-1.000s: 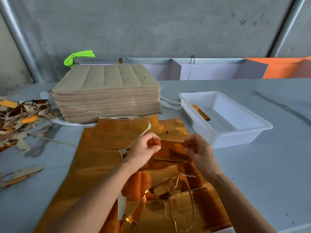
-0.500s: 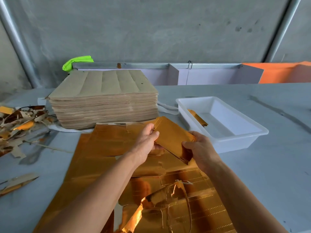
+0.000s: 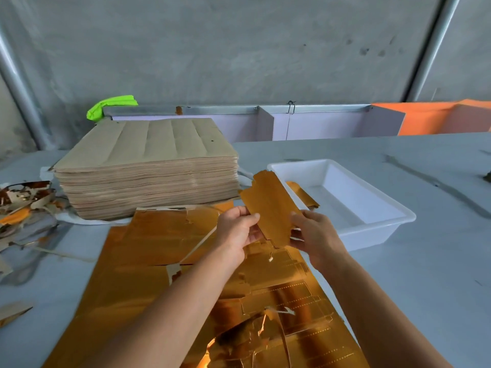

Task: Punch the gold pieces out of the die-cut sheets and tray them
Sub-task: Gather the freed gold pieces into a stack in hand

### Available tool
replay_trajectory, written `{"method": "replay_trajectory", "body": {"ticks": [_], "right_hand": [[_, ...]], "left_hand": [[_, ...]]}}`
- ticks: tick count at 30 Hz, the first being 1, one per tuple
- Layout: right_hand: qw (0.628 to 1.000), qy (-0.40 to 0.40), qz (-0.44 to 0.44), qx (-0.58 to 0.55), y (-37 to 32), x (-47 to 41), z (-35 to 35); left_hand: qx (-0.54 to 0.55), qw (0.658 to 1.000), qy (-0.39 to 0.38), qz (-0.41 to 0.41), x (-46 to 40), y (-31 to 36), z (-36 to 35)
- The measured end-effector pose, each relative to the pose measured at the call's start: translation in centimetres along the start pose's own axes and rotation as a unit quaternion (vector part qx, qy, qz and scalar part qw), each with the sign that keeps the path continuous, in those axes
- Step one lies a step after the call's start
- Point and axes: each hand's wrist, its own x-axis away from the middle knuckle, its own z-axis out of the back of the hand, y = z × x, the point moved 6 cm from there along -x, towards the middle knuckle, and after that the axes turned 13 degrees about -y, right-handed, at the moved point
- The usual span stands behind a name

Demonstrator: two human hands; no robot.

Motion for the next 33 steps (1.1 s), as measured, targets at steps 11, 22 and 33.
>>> {"method": "replay_trajectory", "body": {"ticks": [11, 22, 33], "right_hand": [[0.994, 0.006, 0.017, 0.112, -4.6, -4.0, 3.4], [0.972, 0.186, -0.047, 0.135, -4.6, -14.7, 13.1], [0.969, 0.132, -0.124, 0.169, -1.5, -18.5, 11.5]], "left_hand": [[0.028, 1.000, -0.006, -0.012, -4.6, 1.7, -3.3], [-0.006, 1.000, -0.008, 0.012, -9.7, -0.6, -3.4], [-0.025, 0.999, -0.034, 0.013, -11.4, -1.5, -5.1]]}}
